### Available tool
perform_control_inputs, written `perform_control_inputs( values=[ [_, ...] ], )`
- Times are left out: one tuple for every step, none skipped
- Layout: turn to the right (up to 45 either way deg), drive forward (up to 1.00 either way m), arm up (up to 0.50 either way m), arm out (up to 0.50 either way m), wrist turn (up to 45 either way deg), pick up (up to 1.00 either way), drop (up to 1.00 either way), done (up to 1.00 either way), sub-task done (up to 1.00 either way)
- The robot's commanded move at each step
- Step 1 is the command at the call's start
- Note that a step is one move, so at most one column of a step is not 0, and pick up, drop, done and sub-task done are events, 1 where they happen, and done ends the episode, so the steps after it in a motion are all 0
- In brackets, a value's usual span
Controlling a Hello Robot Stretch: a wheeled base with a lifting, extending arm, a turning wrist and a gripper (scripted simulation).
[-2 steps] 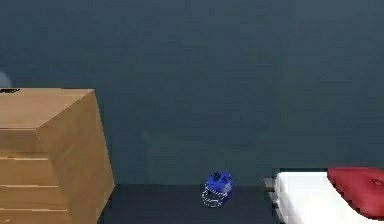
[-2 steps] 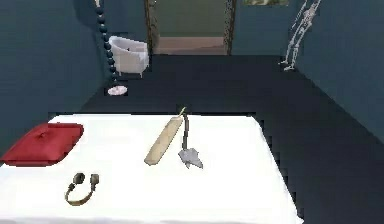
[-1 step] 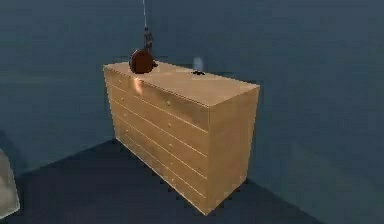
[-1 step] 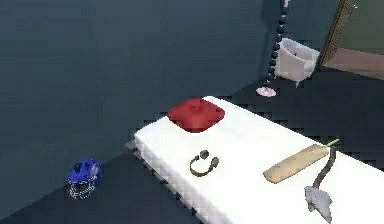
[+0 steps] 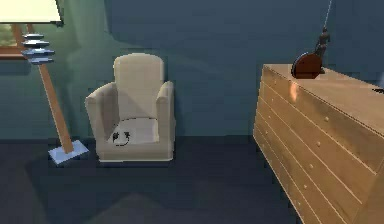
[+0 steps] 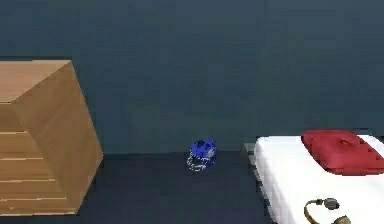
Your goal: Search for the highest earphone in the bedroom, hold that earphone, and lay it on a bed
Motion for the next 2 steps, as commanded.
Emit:
perform_control_inputs(
  values=[
    [0.0, 1.00, 0.00, 0.00, 0.0, 0.00, 0.00, 0.00, 0.00],
    [-9.0, 0.00, 0.00, 0.00, 0.0, 0.00, 0.00, 0.00, 0.00]
  ],
)
